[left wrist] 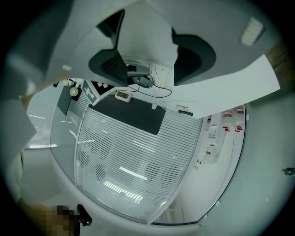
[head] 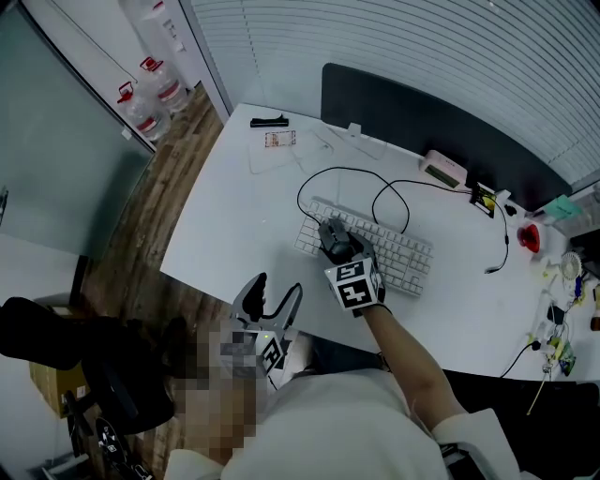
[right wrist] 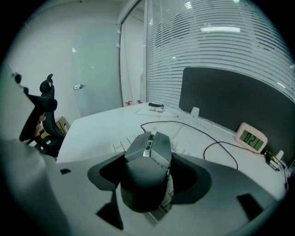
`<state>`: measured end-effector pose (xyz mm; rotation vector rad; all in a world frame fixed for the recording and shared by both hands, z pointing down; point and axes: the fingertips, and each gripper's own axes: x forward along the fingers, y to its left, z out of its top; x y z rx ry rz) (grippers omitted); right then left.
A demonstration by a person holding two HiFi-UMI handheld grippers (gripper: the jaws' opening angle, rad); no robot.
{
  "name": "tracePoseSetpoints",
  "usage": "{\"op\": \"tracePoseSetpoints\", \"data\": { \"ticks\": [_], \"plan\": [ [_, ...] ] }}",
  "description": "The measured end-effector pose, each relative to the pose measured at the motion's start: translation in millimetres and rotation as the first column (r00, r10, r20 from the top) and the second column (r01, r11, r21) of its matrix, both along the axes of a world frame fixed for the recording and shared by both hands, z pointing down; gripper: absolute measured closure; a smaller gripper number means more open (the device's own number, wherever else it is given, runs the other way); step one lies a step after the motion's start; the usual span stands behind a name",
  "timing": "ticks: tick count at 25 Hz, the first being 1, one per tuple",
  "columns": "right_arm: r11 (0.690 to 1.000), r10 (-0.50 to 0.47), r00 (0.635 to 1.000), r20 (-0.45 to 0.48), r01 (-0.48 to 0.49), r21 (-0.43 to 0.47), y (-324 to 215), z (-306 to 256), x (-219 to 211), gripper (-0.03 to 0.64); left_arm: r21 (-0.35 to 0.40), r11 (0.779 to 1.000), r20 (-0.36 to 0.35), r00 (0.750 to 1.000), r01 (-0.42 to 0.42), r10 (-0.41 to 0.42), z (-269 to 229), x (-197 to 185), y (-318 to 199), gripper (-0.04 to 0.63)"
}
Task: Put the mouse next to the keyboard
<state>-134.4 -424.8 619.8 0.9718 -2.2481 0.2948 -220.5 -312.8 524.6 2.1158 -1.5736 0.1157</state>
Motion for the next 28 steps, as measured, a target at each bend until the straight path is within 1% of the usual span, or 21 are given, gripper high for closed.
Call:
{"op": "tracePoseSetpoints", "data": {
  "ticks": [4,7,11,19,28],
  "plan": [
    [0.998,0.053,0.998,0.022,-0.054,0.028,3.8,-10.0,27.3,0.319,0.008,1.000,-0.002,1.000,-0.022,0.022,-3.0,7.2,0.6,0.282],
    [0.992,0.123,0.991,0.049,-0.125,0.032,5.6,-17.4,53.8,0.321,0.015,0.999,-0.005,0.999,-0.049,0.049,-5.2,16.5,-0.6,0.282],
    [0.977,0.208,0.977,0.050,-0.210,0.042,6.7,-21.3,93.1,0.321,0.018,0.995,-0.007,0.996,-0.094,0.094,-7.0,32.6,-2.8,0.282],
    [0.927,0.367,0.929,0.037,-0.369,0.063,11.7,-26.1,168.5,0.321,0.025,0.982,-0.005,0.982,-0.186,0.186,-9.5,62.5,-8.0,0.282],
    [0.857,0.509,0.860,0.031,-0.510,0.076,26.4,-24.7,243.2,0.321,0.019,0.960,-0.007,0.960,-0.279,0.279,-3.7,98.3,-10.4,0.282]
  ]
}}
